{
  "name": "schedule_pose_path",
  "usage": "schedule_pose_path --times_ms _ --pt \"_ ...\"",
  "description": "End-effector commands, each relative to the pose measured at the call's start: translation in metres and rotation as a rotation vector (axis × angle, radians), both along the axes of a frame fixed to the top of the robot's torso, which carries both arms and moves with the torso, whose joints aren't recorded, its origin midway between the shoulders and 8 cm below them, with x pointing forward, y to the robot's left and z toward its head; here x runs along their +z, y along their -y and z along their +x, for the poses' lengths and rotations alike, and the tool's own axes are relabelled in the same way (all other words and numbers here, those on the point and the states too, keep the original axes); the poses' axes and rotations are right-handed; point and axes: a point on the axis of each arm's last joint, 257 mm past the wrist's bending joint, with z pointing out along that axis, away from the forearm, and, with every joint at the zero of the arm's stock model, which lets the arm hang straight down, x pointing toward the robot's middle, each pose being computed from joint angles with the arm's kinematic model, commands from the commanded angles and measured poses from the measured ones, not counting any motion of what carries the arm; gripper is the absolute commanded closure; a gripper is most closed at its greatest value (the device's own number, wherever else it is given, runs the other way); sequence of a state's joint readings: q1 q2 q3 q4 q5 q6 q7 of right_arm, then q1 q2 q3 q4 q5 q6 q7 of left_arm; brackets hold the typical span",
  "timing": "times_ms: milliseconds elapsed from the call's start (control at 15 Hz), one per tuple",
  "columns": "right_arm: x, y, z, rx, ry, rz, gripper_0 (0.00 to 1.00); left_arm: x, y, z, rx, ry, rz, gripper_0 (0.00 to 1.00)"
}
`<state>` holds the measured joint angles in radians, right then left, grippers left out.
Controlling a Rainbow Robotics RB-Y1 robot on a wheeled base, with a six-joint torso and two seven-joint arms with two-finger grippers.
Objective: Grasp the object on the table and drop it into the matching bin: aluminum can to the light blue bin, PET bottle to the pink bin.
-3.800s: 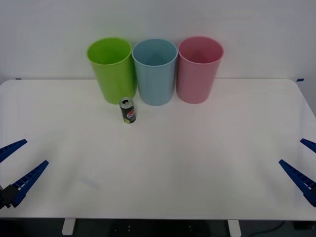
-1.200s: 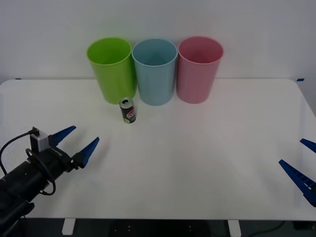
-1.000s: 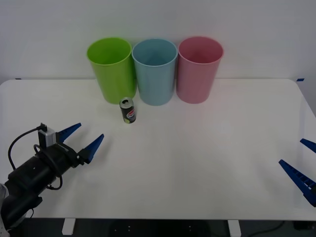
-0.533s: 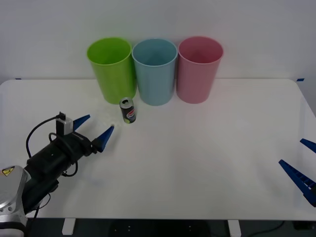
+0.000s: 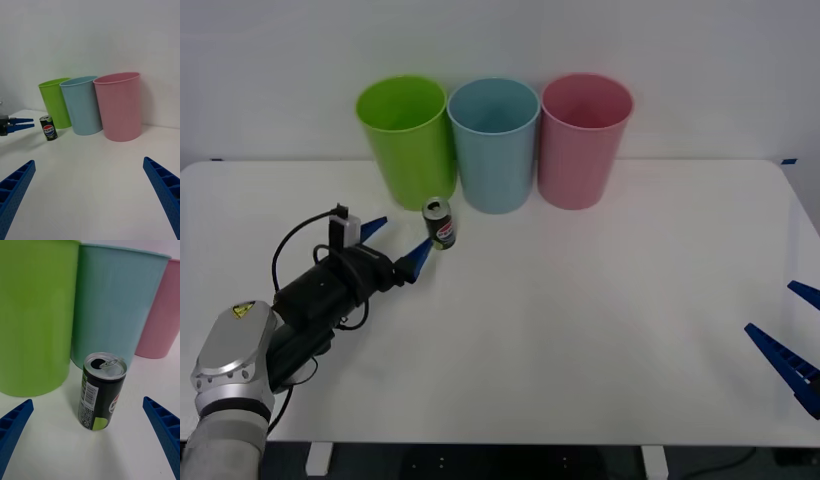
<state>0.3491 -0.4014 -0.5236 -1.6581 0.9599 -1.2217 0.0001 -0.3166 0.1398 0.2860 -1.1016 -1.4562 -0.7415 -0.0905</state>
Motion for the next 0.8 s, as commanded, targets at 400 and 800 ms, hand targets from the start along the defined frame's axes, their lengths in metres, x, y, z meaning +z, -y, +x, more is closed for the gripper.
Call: schedule_pose_path --times_ms 400,800 --pt "0.0 0.0 0.0 0.0 0.0 0.0 0.0 -0.012 0.042 0.028 0.021 -0.021 0.097 0.0" --pt "0.0 0.0 0.0 0.0 0.0 0.0 0.0 -0.019 0.053 0.055 0.045 -0.038 0.199 0.0"
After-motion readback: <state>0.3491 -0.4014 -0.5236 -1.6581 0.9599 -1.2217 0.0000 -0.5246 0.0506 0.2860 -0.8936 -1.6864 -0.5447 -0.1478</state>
